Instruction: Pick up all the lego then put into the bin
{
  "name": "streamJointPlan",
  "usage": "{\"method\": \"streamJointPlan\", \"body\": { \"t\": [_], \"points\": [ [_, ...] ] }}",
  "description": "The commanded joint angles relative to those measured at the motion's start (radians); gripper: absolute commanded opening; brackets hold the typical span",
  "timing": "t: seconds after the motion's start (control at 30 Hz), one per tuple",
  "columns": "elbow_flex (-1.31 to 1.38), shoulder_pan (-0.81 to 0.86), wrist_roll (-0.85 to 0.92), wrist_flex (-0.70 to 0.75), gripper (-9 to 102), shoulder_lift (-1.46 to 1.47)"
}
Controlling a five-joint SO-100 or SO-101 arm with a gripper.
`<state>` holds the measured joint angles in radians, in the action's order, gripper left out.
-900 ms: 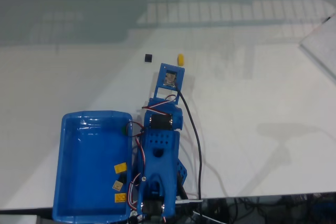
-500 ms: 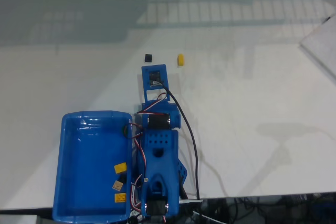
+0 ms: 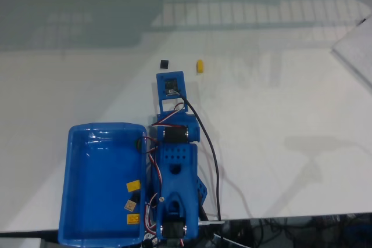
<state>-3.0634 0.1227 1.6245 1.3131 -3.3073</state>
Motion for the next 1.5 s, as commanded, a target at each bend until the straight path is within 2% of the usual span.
{"method": "streamJointPlan", "body": {
  "t": [0.0, 0.13, 0.23, 0.33, 0.47, 0.57, 0.93, 1.2, 1.47],
  "points": [
    [-0.037, -0.009, 0.003, 0.0, 0, -0.02],
    [-0.037, -0.009, 0.008, -0.002, 0, -0.02],
    [-0.037, -0.009, -0.009, -0.026, 8, -0.018],
    [-0.037, -0.008, -0.043, -0.126, 16, -0.018],
    [-0.02, 0.031, -0.02, -0.305, 21, 0.011],
    [0.077, 0.055, 0.037, -0.41, 21, 0.158],
    [0.759, 0.12, 0.078, -0.419, 21, 0.936],
    [0.871, 0.192, 0.153, -0.548, 21, 1.215],
    [0.979, 0.235, 0.201, -0.609, 20, 1.417]
  ]
}}
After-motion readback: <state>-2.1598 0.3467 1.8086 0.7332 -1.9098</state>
